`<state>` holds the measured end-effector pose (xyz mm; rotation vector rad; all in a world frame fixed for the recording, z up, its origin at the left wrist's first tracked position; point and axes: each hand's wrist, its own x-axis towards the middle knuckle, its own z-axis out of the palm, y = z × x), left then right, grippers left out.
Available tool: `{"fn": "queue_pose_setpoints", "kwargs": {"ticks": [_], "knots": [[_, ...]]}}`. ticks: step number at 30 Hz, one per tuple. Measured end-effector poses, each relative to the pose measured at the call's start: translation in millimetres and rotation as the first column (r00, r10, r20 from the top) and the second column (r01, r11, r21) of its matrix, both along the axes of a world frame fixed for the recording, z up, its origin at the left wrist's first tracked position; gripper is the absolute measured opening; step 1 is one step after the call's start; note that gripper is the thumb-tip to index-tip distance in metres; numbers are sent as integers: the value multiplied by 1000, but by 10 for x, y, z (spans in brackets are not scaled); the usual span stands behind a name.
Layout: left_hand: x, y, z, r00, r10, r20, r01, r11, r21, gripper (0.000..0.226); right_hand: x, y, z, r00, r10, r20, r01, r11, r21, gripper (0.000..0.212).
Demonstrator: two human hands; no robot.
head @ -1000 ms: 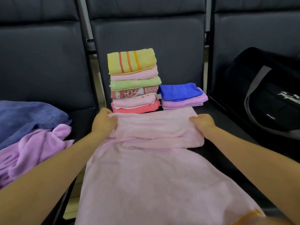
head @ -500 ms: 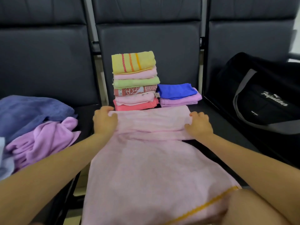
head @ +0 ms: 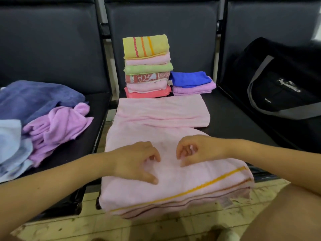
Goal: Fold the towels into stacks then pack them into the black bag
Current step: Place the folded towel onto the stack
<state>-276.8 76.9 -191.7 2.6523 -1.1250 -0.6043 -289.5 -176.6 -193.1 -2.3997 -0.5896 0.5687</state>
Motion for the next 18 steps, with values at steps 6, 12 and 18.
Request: {"fn": "queue_pose_setpoints", "kwargs": {"ticks": [6,12,18], "knots": [[-23,44,-132,974,-80,213,99,992,-80,20,-100,-24,22,989,132,62,-122,983,-140,16],[340,29,-53,862,114,495,-4,976,-217,25,201,20,10,887,14,461,126,954,-272,18],[705,-41,-69,798,324,507,-254,945,-204,12,462,192,-122,855,-85,511,296,889,-349,25]]}}
